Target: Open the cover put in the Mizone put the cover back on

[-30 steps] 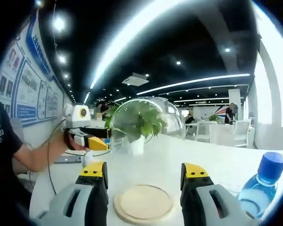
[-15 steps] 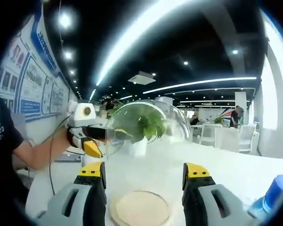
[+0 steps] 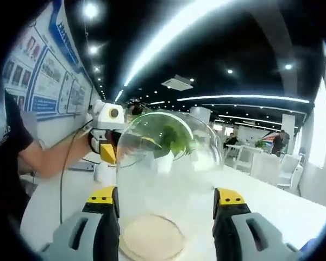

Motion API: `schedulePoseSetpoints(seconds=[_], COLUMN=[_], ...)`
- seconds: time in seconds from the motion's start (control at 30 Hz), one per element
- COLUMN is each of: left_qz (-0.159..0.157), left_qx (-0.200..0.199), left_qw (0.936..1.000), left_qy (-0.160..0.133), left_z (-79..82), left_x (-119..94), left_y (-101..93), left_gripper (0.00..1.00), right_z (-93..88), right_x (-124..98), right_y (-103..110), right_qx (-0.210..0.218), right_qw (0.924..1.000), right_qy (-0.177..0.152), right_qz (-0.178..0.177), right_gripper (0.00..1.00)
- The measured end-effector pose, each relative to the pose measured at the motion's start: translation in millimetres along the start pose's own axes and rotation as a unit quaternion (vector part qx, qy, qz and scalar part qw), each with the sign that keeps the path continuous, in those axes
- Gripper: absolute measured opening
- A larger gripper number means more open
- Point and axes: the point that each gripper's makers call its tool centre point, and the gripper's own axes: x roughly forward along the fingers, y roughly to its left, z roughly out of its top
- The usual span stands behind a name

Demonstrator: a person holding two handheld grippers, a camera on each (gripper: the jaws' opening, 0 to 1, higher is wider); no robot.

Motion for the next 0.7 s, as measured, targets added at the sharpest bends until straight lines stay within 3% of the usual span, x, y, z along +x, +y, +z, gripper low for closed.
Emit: schedulePoseSetpoints(seconds=[0.1,0.2,0.43,0.7], left_qz=[-0.001,-0.005,0.0,0.015], left_qx=[0.002,-0.008,-0.039,-0.044], left_qw=[1.0,0.9999,0.9992,0.9989], left_qy=[-0.005,0.013,0.004,-0.006], left_z=[-4.1,-13.4,-14.5,-6.5], left_x=[0,4,7,9], left_y=[0.6,2.0,2.2,2.8], left_gripper=[0.55,0.56,0.61,0.63], right_z=[0.5,1.1,3.6,9.8], right_x=[-2,-2,-1,-2], right_y=[2,2,-4,-4], right_qx=[0.013,0.005,0.043,0.072], right_qw=[0.9999,1.0,0.9989,0.9967], right_qy=[-0.006,-0.006,-0.02,-0.036], right_qz=[-0.001,0.003,-0.002,-0.01], right_gripper=[0.63,0.63,0.61,0.62])
